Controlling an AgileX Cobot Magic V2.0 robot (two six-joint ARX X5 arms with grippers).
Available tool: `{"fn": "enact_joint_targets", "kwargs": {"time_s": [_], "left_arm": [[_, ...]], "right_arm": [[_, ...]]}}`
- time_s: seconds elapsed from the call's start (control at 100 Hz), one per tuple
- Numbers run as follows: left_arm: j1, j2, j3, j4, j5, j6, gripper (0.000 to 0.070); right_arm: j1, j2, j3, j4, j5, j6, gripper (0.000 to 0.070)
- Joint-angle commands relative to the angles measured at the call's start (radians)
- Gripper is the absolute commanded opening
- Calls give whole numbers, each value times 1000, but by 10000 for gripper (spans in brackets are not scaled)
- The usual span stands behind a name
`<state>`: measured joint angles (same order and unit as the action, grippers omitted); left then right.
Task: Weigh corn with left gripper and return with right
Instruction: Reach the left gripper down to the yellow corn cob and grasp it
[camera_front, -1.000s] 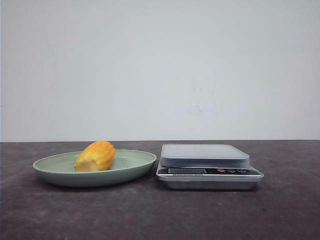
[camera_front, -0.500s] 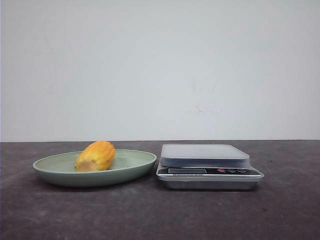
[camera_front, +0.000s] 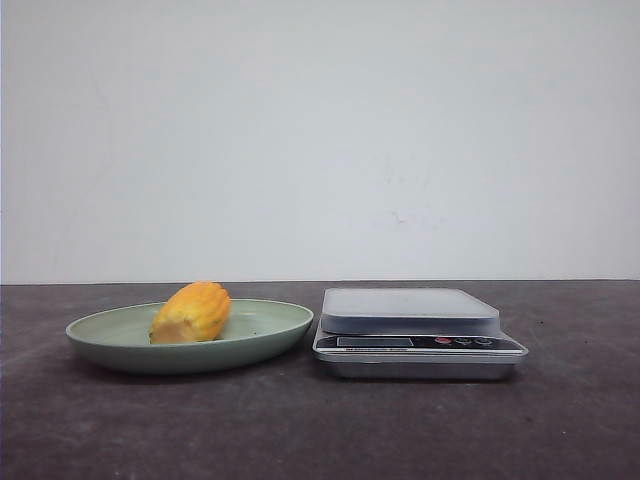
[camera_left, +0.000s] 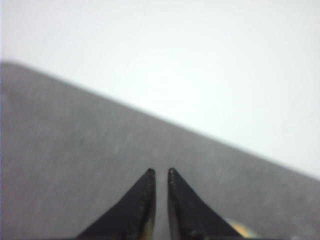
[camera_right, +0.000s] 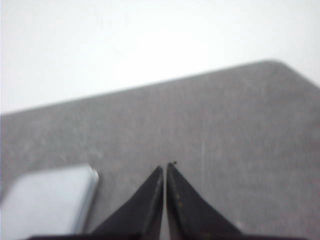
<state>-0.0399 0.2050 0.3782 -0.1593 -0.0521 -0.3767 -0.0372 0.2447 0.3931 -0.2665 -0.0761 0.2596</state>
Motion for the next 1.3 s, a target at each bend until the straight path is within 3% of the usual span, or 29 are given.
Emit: {"fn": "enact_joint_targets", "kwargs": {"time_s": [0.0, 0.08, 0.12, 0.16, 0.22, 0.26, 0.38, 0.54, 0.88, 1.29], "left_arm": [[-1, 99, 119, -41, 24, -8, 10], [-1, 213, 262, -111, 70, 15, 10], [-1, 261, 327, -137, 95, 21, 26], [-2, 307, 385, -156, 124, 25, 96], [-2, 366, 457, -181, 167, 25, 295], [-2, 402, 499, -197, 192, 25, 403], [-13, 497, 593, -251, 242, 29, 420], [-101, 625, 653, -282, 248, 50, 419], [-332, 1006, 655, -238, 84, 97, 419], [-420, 1373, 655, -142, 74, 95, 419]], "right_arm": [[2, 87, 103, -21, -8, 1, 2], [3, 175, 220, -66, -39, -13, 4], [4, 211, 275, -89, -60, -13, 46], [6, 245, 328, -112, -67, -12, 187], [15, 289, 402, -148, -76, -13, 478], [22, 313, 446, -171, -84, -13, 568], [48, 364, 542, -219, -91, -37, 544], [84, 403, 605, -266, -111, -39, 543], [109, 433, 617, -334, -113, -56, 544], [109, 433, 617, -341, -111, -58, 544]]}}
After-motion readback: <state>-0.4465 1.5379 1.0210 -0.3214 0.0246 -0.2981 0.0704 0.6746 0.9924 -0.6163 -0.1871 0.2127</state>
